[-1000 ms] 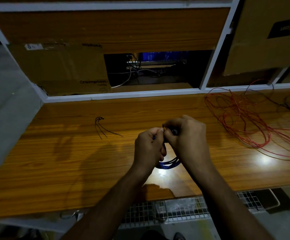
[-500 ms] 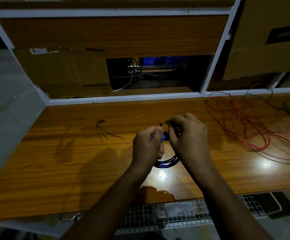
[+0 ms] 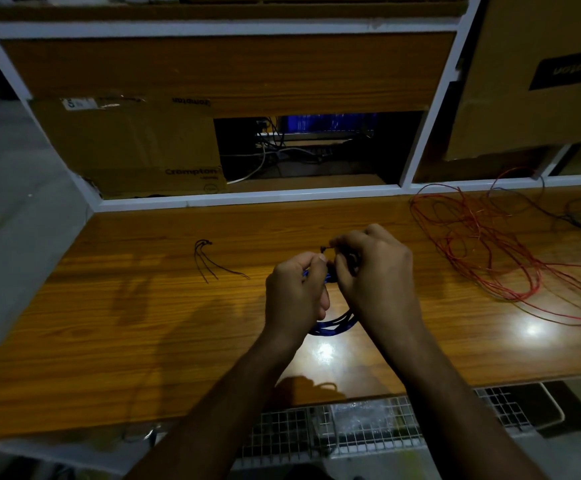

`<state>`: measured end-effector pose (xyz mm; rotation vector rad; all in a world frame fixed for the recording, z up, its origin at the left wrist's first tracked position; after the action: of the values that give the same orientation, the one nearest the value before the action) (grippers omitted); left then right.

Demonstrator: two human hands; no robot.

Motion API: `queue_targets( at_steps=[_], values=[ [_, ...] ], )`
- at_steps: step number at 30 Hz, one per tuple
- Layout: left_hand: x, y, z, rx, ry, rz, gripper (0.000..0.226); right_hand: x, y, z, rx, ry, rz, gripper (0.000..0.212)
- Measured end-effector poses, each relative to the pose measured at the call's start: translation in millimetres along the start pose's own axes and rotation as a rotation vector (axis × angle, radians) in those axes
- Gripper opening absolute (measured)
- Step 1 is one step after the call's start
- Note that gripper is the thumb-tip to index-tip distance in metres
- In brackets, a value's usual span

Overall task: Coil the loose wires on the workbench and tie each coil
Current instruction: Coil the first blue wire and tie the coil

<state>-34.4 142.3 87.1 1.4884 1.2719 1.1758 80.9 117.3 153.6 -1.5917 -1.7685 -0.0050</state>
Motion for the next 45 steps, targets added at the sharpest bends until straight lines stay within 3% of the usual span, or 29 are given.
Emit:
queue_targets(
  at_steps=[7, 15, 18, 22, 25, 29, 32, 38, 45],
  values=[
    [-2.9, 1.8, 0.4, 0.018, -0.001, 0.011, 0.032, -1.6, -2.6, -3.5, 0.005, 0.005, -0.012, 0.018],
    [-9.5, 17.3, 5.3, 0.155, -0.019, 0.152, 0.029, 3.5, -0.6, -2.3, 0.005, -0.064, -0.023, 0.017],
    [-9.6, 20.5, 3.2, 0.206, -0.031, 0.192, 0.026, 7.4, 25.4, 1.4, 0.285, -0.156, 0.178, 0.015],
    [-8.0, 26.2, 1.0, 0.246, -0.038, 0.227, 0.022, 4.4, 43.3, 25.4, 0.812, -0.442, 0.449, 0.021],
    [-7.3, 28.0, 3.3, 0.266, -0.063, 0.233, 0.021, 3.3, 43.6, 34.2, 0.956, -0.548, 0.526, 0.026],
    [-7.5, 24.5, 5.0, 0.273, -0.09, 0.224, 0.022, 3.6, 41.9, 39.4, 0.991, -0.614, 0.546, 0.013],
    [-4.5, 18.2, 3.7, 0.223, -0.077, 0.168, 0.02, 6.4, 42.6, 40.7, 1.031, -0.598, 0.572, 0.004],
    [1.3, 6.9, 2.1, 0.018, -0.081, 0.02, 0.015, 21.5, 41.3, 33.3, 0.835, -0.472, 0.43, 0.008],
    [8.9, 7.3, 4.6, -0.143, -0.091, -0.039, 0.012, 27.7, 51.0, 44.7, 0.878, -0.431, 0.541, 0.007]
  ],
)
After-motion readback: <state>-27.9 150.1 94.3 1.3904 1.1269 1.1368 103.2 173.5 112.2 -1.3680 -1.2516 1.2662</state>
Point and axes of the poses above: each hand's wrist, its own x-axis towards the middle knuckle, its own z-axis out of the palm, y = z × x, the point moved 10 cm from there along x, towards the middle knuckle, and after that the axes turned 4 degrees about -z, right-handed, at the moved point
